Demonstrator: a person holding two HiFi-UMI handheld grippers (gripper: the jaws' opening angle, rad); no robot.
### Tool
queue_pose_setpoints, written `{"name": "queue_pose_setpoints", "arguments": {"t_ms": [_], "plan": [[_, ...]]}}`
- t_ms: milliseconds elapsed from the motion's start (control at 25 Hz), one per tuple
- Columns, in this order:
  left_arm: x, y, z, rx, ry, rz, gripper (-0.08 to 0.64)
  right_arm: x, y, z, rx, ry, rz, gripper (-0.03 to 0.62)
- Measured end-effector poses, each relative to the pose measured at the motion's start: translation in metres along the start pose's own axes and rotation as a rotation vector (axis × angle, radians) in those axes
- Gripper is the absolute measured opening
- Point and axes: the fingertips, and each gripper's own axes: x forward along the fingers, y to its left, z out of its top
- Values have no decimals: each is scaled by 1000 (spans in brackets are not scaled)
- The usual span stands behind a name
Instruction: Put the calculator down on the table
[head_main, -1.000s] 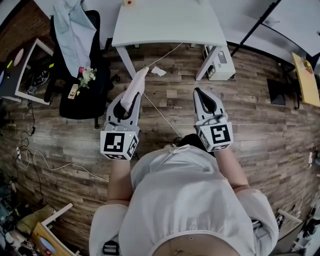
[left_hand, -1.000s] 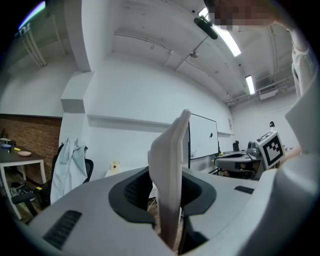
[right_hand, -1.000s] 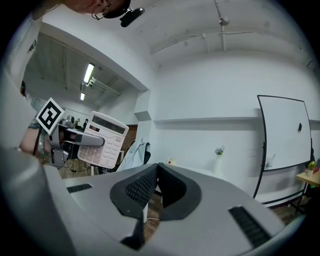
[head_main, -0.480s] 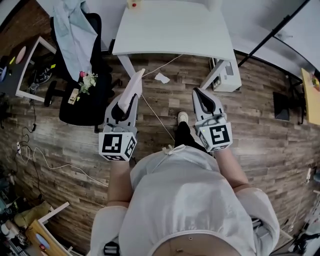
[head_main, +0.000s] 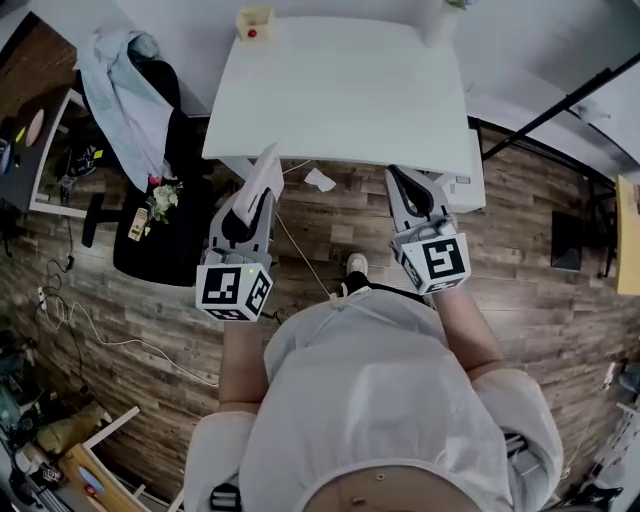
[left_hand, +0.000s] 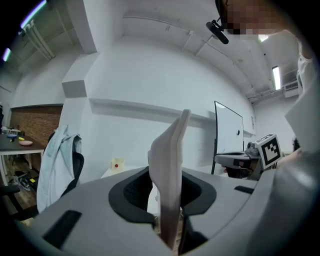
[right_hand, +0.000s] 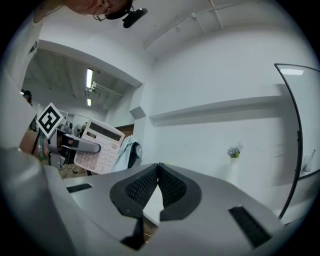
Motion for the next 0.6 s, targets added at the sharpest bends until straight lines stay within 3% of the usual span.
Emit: {"name": "queue_pose_setpoints", "arguments": {"t_ms": [240, 600], "plan": [[84, -5, -8, -96, 29, -20, 120, 49, -79, -13, 37, 9, -14, 7], [170, 12, -16, -73, 105, -35, 120, 103, -141, -36, 55, 55, -54, 6]]}}
